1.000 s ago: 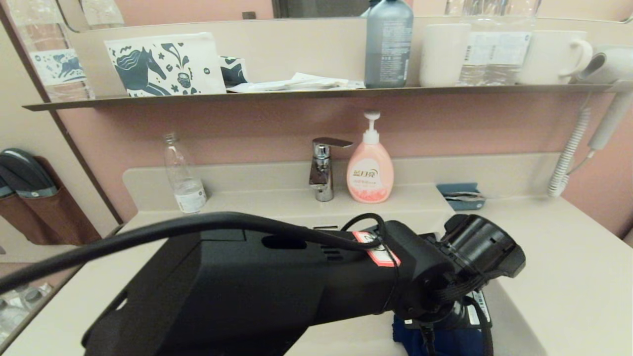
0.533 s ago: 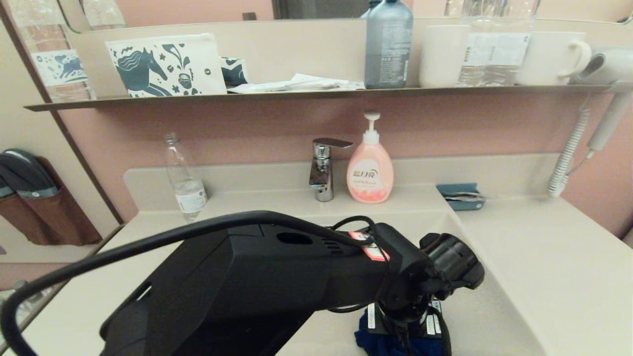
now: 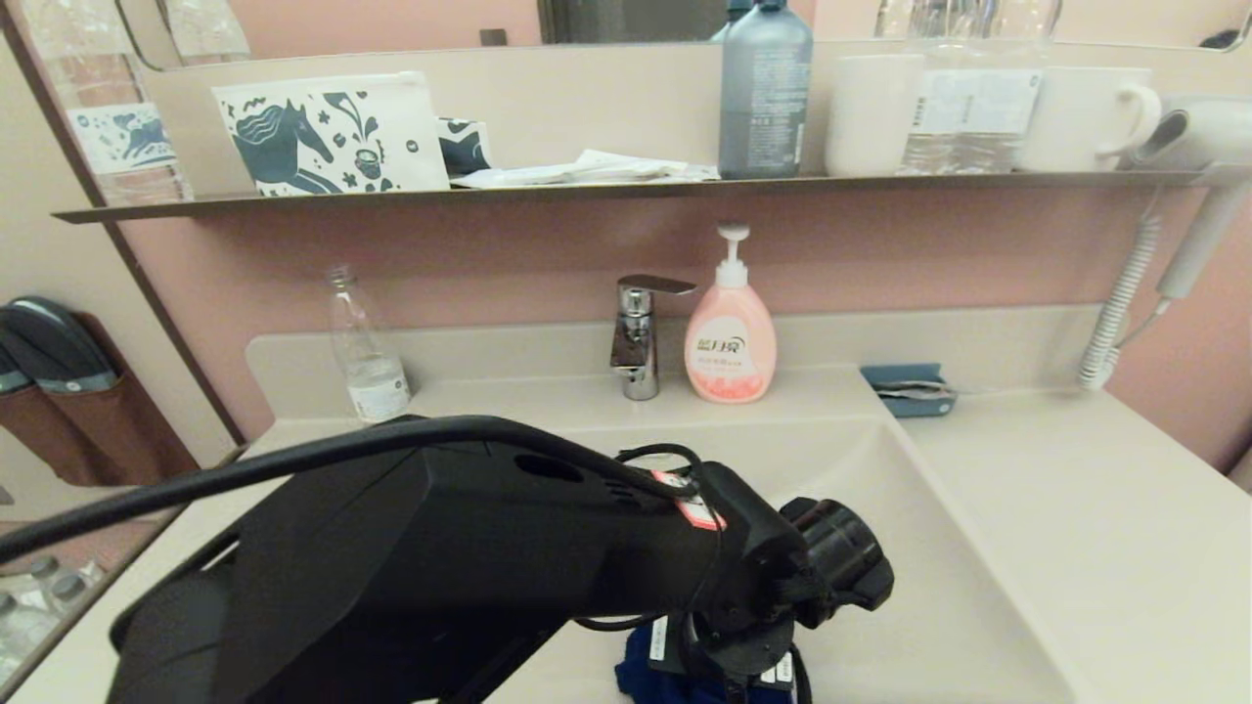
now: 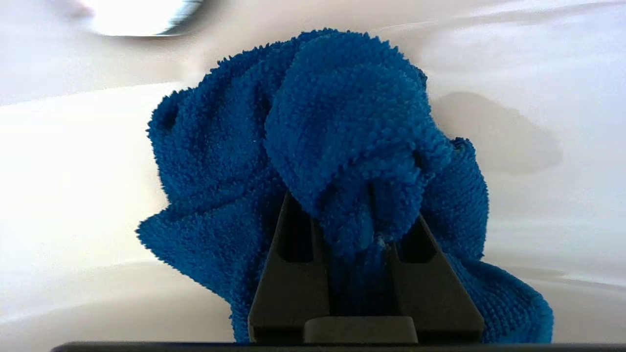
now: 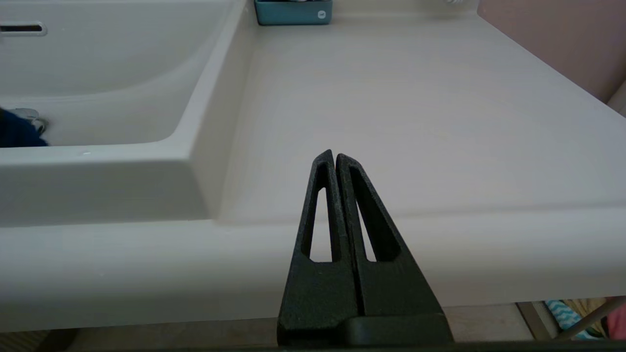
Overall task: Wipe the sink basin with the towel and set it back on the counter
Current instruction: Wipe the sink
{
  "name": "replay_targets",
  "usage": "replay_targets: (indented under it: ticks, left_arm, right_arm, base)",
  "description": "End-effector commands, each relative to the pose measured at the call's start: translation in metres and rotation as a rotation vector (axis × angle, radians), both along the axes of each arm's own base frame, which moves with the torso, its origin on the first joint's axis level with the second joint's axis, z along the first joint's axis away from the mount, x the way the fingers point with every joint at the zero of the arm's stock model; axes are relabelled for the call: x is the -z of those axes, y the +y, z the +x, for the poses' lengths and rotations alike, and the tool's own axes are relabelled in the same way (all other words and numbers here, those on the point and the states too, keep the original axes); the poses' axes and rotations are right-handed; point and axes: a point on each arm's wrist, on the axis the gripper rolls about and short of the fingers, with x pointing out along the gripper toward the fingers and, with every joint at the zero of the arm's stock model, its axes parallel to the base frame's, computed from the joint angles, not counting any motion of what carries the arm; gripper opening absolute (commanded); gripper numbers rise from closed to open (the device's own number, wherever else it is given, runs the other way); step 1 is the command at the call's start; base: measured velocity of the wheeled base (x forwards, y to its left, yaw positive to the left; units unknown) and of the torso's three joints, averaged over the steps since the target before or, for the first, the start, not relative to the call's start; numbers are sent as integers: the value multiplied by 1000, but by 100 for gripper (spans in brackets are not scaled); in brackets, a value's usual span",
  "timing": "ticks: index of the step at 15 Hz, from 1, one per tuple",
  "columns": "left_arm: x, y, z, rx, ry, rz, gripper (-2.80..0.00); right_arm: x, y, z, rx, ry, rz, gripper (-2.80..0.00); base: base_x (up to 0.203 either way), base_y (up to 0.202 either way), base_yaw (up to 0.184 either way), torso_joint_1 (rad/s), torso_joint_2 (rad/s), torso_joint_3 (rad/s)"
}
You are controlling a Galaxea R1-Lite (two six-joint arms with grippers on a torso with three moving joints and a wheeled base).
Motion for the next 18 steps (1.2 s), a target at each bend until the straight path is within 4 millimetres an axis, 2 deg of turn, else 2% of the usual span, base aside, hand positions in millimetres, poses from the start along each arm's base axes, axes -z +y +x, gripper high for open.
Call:
replay_targets:
  ticks: [1, 6, 18]
  left_arm:
    - [8, 26, 2, -1, 29, 104, -280]
    - [6, 71, 17, -12, 62, 210, -280]
    - [-4, 161, 53, -105, 84, 400, -280]
  right_arm:
    - [0, 0, 0, 0, 1, 0, -280]
    - [0, 0, 0, 0, 1, 0, -280]
    - [0, 0, 0, 0, 0, 0, -280]
  base:
    - [0, 0, 0, 0, 0, 0]
    - [0, 0, 0, 0, 0, 0]
    - [0, 0, 0, 0, 0, 0]
